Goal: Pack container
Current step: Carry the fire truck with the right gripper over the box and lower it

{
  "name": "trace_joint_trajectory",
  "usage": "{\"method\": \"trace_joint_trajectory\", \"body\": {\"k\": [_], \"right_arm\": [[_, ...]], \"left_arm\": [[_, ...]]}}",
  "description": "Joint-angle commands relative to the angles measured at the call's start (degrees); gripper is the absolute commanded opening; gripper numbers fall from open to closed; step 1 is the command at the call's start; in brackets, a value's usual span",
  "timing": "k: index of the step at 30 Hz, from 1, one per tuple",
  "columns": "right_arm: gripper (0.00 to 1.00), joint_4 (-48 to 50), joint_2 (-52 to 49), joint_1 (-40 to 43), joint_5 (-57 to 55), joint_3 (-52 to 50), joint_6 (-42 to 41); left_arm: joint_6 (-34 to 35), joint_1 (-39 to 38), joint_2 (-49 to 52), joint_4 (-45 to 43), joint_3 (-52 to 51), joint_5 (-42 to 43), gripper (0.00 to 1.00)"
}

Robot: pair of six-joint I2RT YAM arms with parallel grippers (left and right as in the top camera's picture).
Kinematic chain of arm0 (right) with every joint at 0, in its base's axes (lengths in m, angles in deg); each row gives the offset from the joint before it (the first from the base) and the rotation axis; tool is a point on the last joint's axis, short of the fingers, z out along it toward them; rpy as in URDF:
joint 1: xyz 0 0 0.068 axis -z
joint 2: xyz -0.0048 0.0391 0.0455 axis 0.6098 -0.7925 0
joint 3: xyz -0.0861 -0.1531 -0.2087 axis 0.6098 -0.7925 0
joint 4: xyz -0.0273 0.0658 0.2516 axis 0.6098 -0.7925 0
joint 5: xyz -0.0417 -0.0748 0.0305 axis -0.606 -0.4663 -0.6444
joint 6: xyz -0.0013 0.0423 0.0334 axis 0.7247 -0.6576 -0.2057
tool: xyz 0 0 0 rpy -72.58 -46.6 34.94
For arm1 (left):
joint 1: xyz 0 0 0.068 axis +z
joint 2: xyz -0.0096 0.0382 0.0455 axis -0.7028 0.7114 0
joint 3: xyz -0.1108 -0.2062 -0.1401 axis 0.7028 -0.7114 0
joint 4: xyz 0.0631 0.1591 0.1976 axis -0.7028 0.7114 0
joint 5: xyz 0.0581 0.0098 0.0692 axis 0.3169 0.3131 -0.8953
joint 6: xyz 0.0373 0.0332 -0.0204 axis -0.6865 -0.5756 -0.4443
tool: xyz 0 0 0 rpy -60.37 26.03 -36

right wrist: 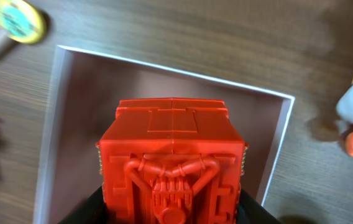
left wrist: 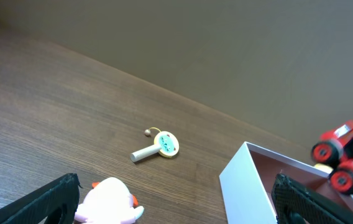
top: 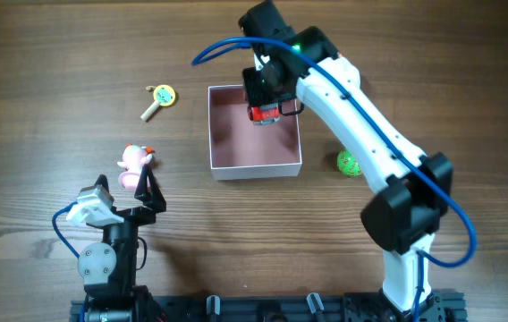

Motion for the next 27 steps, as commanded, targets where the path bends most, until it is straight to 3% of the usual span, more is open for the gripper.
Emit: {"method": "trace_joint_trajectory", "body": {"k": [1, 27], "right_arm": [[0.34, 0.13, -1.9, 0.13, -1.46, -0.07, -1.36], [0.39, -1.77, -7.17, 1.53, -3.98, -0.15, -3.17]], "left_arm": [[0.48, 0.35, -0.15, 0.46, -0.04, 0.7, 1.0], [0.48, 0.35, -0.15, 0.46, -0.04, 0.7, 1.0]]}}
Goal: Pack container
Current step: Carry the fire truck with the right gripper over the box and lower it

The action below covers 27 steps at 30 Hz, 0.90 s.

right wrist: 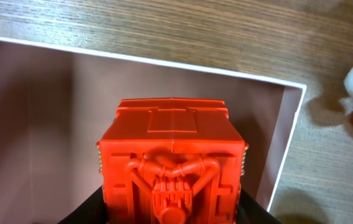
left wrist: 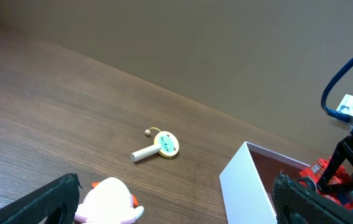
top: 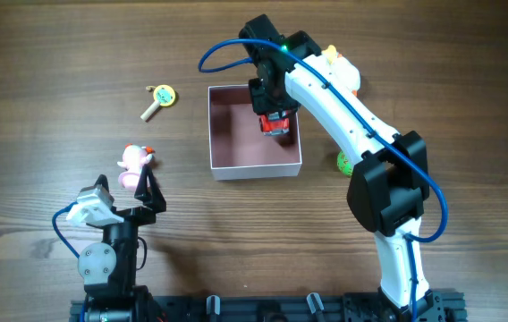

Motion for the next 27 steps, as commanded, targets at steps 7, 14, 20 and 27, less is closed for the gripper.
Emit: {"method": "trace_joint_trajectory", "body": {"k": [7, 14, 20, 27], "right_arm": [[0.39, 0.9, -0.55, -0.02, -1.22, -1.49, -1.07], [0.41, 2.67, -0.55, 0.0, -1.25, -3.61, -1.07], [0.42, 2.91, -0.55, 0.0, -1.25, -3.76, -0.87], [0.43, 5.14, -0.55, 0.0, -1.2, -7.15, -1.62]], "left_arm": [[0.48, 0.35, -0.15, 0.46, -0.04, 0.7, 1.0], [0.48, 0.35, -0.15, 0.46, -0.04, 0.7, 1.0], [0.48, 0.35, -0.15, 0.46, -0.04, 0.7, 1.0], [0.48, 0.35, -0.15, 0.46, -0.04, 0.7, 1.0]]}}
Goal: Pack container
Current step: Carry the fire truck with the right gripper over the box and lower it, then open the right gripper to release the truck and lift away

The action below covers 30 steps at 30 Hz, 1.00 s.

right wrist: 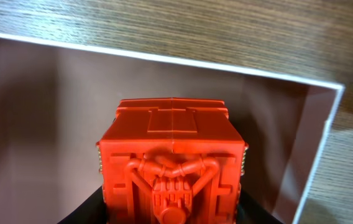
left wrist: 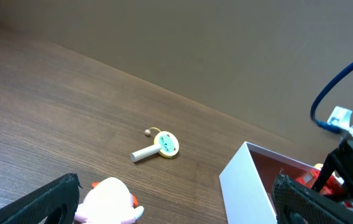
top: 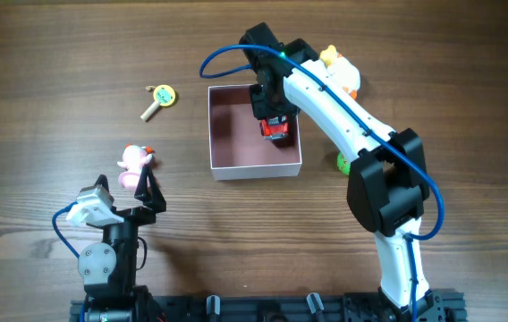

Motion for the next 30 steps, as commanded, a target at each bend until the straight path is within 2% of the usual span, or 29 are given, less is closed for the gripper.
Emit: {"method": "trace_joint_trajectory", "body": {"k": [1, 12, 16, 30], "right_arm": [[0.43, 0.42, -0.55, 0.0, -1.03, -2.16, -1.7], [0.47, 1.31, -0.55, 0.04, -1.11, -2.21, -1.64], [0.55, 1.51, -0.55, 0.07, -1.09, -2.21, -1.62], [0.57, 0.98, -0.5, 1.27, -1.18, 0.31, 0.96]], "left_arm": [[0.48, 0.35, -0.15, 0.46, -0.04, 0.7, 1.0], [0.48, 0.35, -0.15, 0.46, -0.04, 0.7, 1.0], [0.48, 0.35, -0.15, 0.46, -0.04, 0.7, 1.0], [0.48, 0.35, -0.15, 0.46, -0.04, 0.7, 1.0]]}}
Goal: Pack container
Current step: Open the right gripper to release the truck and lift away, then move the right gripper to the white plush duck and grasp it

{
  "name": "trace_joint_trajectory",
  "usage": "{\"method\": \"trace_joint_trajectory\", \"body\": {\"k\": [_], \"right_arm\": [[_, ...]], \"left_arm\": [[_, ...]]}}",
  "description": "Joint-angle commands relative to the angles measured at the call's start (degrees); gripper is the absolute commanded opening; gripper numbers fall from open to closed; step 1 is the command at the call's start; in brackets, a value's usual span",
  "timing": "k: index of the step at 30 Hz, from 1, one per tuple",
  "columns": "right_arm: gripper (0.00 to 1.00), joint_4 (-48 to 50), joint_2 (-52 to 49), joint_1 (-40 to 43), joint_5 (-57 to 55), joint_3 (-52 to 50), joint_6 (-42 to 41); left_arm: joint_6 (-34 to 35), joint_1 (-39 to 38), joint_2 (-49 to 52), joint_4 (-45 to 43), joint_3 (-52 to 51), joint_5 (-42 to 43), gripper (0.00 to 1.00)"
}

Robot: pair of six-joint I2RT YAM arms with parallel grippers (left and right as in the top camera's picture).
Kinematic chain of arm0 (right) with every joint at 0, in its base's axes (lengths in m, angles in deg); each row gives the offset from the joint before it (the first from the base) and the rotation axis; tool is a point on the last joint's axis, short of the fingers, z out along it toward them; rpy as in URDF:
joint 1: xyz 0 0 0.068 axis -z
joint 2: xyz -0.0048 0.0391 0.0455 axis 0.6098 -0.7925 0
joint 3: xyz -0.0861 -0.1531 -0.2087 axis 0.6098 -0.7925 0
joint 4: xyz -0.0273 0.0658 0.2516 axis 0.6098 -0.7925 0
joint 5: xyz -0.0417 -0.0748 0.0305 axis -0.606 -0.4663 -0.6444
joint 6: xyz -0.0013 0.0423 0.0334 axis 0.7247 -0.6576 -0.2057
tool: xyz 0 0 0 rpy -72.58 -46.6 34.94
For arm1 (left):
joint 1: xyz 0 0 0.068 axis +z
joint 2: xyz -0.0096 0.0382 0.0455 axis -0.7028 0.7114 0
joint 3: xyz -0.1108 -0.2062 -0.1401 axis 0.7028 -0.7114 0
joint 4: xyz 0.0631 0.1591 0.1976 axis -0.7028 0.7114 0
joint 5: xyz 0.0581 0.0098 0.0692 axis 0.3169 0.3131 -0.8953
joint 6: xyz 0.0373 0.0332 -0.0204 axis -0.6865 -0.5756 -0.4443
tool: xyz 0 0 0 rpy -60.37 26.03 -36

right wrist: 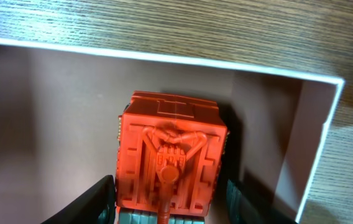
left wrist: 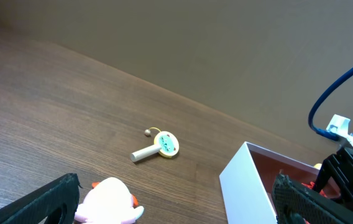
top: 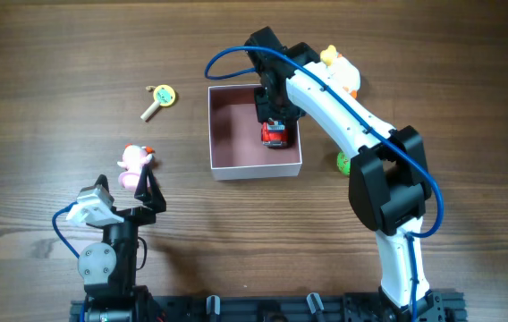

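Observation:
The red toy truck (top: 275,132) lies on the floor of the white box (top: 254,168), in its right half near the far wall. In the right wrist view the truck (right wrist: 171,158) sits between the spread fingers of my right gripper (right wrist: 171,202), with a gap on each side. That gripper (top: 274,119) is open, low inside the box. My left gripper (top: 127,190) stands open near the front left, just behind a pink toy (left wrist: 108,200). The box's white wall (left wrist: 248,183) shows at the left wrist view's right.
A yellow rattle-like toy (top: 159,97) lies left of the box. A yellow and white duck (top: 342,70) sits behind the box's right corner. A green ball (top: 347,163) lies to the right of the box, partly under my right arm.
My right gripper has opened and let go of the red truck, which now rests on the box floor. The left arm has not moved.
My right gripper held the red truck above the box's far edge. Then it had the truck over the box's right side, and later lower inside. Now the truck lies in the box, free of the open fingers. The left arm stayed still throughout.

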Motion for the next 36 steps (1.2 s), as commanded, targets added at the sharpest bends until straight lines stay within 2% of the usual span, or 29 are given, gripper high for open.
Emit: {"method": "trace_joint_trajectory", "body": {"k": [1, 13, 18, 21, 26, 29, 31, 33, 36], "right_arm": [[0.58, -0.61, -0.5, 0.2, -1.16, 3.39, 1.9], [0.6, -2.75, 1.55, 0.2, -1.18, 16.04, 5.25], [0.69, -3.43, 5.55, 1.81, -8.41, 22.23, 6.27], [0.72, -3.52, 9.55, 6.01, -10.6, 25.77, 6.51], [0.79, -6.21, 13.53, 14.69, -6.16, 25.9, 8.11], [0.93, -8.96, 13.2, 19.02, 2.05, 25.4, 12.98], [0.99, -9.4, 12.85, 20.57, 4.28, 23.96, 13.97], [0.99, -9.01, 12.59, 21.0, 4.2, 22.1, 15.89], [1.0, -6.86, 11.54, 20.9, 4.26, 17.75, 24.44]], "left_arm": [[0.48, 0.35, -0.15, 0.46, -0.04, 0.7, 1.0], [0.48, 0.35, -0.15, 0.46, -0.04, 0.7, 1.0], [0.48, 0.35, -0.15, 0.46, -0.04, 0.7, 1.0], [0.48, 0.35, -0.15, 0.46, -0.04, 0.7, 1.0], [0.48, 0.35, -0.15, 0.46, -0.04, 0.7, 1.0], [0.48, 0.35, -0.15, 0.46, -0.04, 0.7, 1.0], [0.48, 0.35, -0.15, 0.46, -0.04, 0.7, 1.0], [0.48, 0.35, -0.15, 0.46, -0.04, 0.7, 1.0], [0.48, 0.35, -0.15, 0.46, -0.04, 0.7, 1.0]]}}
